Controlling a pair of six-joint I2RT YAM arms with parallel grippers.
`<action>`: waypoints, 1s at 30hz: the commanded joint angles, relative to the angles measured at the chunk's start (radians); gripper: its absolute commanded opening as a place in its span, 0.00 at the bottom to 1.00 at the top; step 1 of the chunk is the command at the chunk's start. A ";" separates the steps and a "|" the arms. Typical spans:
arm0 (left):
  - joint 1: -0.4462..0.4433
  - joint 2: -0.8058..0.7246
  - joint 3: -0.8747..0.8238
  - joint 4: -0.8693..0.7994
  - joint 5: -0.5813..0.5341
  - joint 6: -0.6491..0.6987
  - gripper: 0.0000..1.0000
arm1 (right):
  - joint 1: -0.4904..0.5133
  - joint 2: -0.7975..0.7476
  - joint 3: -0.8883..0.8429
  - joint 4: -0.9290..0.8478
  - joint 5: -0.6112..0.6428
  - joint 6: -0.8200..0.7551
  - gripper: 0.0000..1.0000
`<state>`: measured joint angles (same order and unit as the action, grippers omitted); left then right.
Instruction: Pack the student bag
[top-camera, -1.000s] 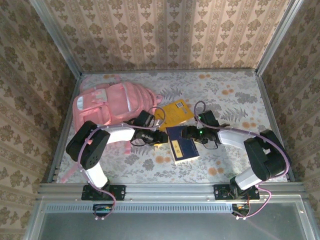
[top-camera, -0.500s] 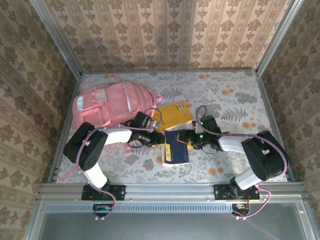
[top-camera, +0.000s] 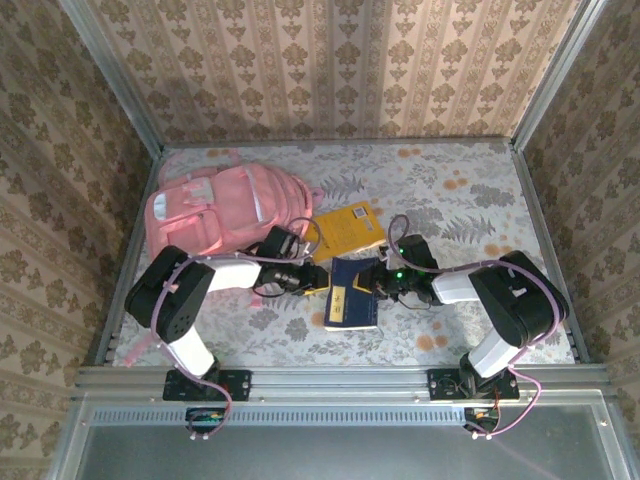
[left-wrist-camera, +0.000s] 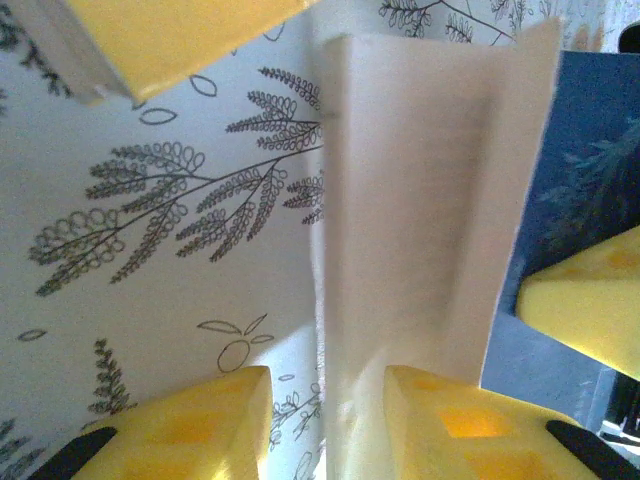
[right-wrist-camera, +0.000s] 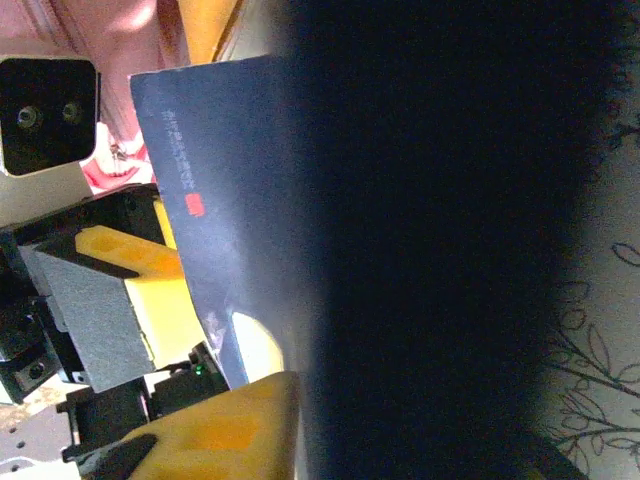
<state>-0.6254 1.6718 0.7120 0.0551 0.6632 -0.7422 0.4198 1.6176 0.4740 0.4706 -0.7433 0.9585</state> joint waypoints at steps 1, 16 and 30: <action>0.038 -0.086 -0.020 -0.031 0.033 0.001 0.38 | 0.004 -0.092 0.001 -0.081 0.065 -0.052 0.13; 0.080 -0.411 0.045 -0.095 0.168 0.088 0.55 | 0.023 -0.511 0.082 -0.158 0.018 -0.073 0.00; 0.021 -0.433 0.122 -0.023 0.289 0.079 0.57 | 0.053 -0.600 0.218 -0.114 -0.174 -0.034 0.00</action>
<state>-0.5968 1.2579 0.8173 -0.0040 0.8970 -0.6731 0.4610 1.0523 0.6361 0.2882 -0.8093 0.9020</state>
